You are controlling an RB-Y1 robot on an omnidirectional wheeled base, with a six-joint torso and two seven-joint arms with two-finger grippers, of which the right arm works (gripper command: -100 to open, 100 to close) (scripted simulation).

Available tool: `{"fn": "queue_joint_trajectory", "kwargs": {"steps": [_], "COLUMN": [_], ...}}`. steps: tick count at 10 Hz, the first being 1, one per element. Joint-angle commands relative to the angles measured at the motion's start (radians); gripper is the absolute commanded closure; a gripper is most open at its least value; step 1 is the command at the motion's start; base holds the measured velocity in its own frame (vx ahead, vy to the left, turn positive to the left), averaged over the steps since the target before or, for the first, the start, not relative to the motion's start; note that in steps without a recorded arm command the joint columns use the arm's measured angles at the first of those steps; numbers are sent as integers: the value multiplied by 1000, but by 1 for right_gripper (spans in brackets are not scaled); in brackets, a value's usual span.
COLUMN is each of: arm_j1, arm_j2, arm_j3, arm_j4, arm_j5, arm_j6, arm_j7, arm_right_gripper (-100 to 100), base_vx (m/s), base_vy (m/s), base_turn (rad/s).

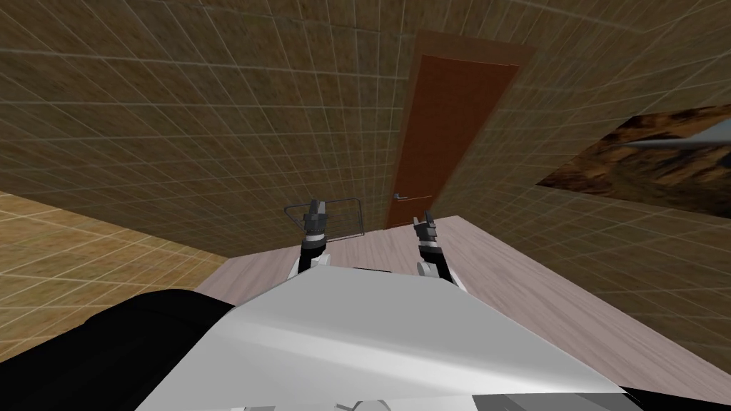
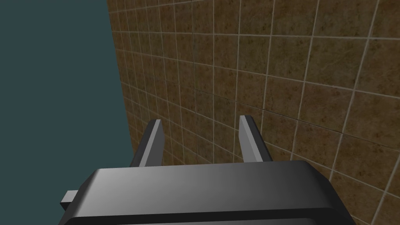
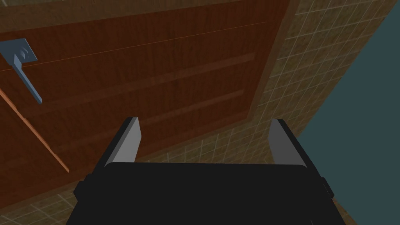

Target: Pull the door open

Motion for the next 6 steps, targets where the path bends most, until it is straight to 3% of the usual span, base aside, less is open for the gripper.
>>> {"fn": "queue_joint_trajectory", "kwargs": {"steps": [1,6], "arm_j1": [-14,-41], "arm_j2": [-10,-40], "arm_j3": [-1,-1], "arm_j4": [50,188], "arm_j5": [-4,-14], "arm_j6": [-19,-68], "arm_j7": [-7,-25], "arm_right_gripper": [-100,-100], "base_vx": [85,90], "base_vy": [-37,-46], "base_turn": [98,95]}}
